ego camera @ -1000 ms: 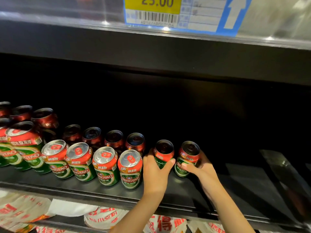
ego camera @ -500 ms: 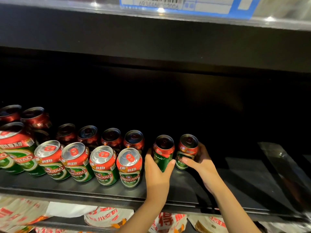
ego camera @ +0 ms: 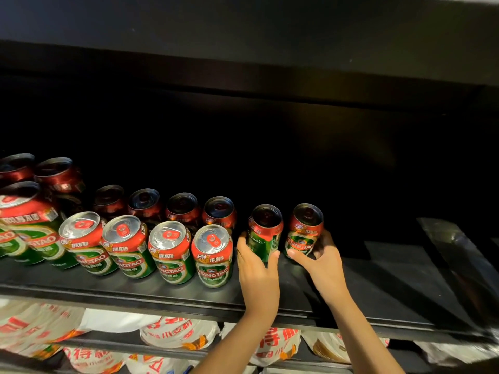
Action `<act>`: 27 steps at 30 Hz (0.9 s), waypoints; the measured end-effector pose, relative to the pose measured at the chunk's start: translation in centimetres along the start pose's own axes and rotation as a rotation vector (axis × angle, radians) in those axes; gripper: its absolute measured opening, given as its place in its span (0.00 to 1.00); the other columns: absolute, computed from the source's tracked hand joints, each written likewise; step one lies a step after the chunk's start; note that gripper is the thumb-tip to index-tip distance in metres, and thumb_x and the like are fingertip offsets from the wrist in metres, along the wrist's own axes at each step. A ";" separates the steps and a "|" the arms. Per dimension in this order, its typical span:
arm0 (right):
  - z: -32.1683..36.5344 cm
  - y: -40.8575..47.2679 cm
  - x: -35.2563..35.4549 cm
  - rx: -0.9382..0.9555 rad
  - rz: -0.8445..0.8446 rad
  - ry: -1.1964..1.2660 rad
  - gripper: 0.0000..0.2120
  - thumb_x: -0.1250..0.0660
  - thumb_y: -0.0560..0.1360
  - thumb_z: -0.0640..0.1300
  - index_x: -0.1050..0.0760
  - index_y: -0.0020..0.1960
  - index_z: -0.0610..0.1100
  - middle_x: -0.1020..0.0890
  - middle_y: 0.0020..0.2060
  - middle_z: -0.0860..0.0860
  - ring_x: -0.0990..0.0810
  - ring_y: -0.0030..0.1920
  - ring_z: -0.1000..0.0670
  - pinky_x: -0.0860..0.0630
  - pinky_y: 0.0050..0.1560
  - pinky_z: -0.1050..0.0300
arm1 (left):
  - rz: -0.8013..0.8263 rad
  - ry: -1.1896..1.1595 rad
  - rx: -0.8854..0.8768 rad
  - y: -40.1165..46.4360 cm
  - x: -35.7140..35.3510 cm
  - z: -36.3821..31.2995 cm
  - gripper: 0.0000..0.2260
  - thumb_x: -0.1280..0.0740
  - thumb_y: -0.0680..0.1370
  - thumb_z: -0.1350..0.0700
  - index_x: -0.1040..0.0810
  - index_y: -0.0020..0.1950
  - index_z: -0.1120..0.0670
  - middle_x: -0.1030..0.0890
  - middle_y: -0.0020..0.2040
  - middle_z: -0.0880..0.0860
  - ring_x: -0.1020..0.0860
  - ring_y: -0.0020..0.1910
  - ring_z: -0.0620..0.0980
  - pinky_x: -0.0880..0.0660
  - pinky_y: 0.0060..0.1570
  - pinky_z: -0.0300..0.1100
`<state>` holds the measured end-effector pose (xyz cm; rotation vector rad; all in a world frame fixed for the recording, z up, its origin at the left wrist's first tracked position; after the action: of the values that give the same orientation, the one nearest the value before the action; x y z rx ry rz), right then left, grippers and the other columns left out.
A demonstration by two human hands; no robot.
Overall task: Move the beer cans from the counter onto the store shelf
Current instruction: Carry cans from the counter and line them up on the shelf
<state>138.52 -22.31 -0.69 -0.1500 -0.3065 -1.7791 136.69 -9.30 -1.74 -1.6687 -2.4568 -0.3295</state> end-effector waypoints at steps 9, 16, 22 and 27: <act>-0.1 0.0 -0.1 -0.005 0.025 -0.023 0.27 0.23 0.66 0.40 0.30 0.62 0.46 0.20 0.54 0.53 0.21 0.54 0.57 0.26 0.49 0.70 | 0.037 0.079 -0.033 -2.4 0.7 -1.4 0.36 0.35 0.78 0.57 0.55 0.77 0.53 0.51 0.77 0.51 0.52 0.74 0.40 0.52 0.71 0.33; 0.1 0.0 0.0 0.033 0.059 0.076 0.29 0.26 0.69 0.38 0.32 0.66 0.46 0.21 0.57 0.52 0.22 0.58 0.56 0.25 0.58 0.60 | 0.184 0.167 -0.421 -5.3 3.7 -5.5 0.33 0.36 0.75 0.53 0.52 0.71 0.33 0.51 0.74 0.35 0.52 0.74 0.37 0.51 0.74 0.37; 0.4 0.1 -0.2 0.059 0.034 0.078 0.26 0.26 0.69 0.38 0.32 0.64 0.46 0.20 0.55 0.51 0.21 0.55 0.56 0.24 0.55 0.61 | 0.224 0.546 -0.678 2.0 7.6 -11.6 0.20 0.36 0.76 0.46 0.30 0.65 0.53 0.26 0.60 0.51 0.28 0.59 0.50 0.28 0.57 0.44; 0.4 0.3 -0.2 0.054 0.038 0.070 0.26 0.26 0.69 0.37 0.32 0.63 0.48 0.21 0.53 0.53 0.21 0.54 0.57 0.24 0.51 0.66 | 0.520 1.061 -0.600 7.4 7.2 -13.5 0.34 0.37 0.70 0.32 0.35 0.69 0.51 0.32 0.68 0.51 0.33 0.66 0.52 0.33 0.61 0.46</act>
<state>138.83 -22.07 -0.29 -0.0546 -0.2996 -1.7330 140.93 -3.79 13.73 -1.5762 -1.1567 -1.4888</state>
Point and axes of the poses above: each hand's wrist, its own y-axis towards the middle knuckle, its own x-axis out of the back of the hand, z = x × y, the point moved 1 cm from there along y, towards the middle knuckle
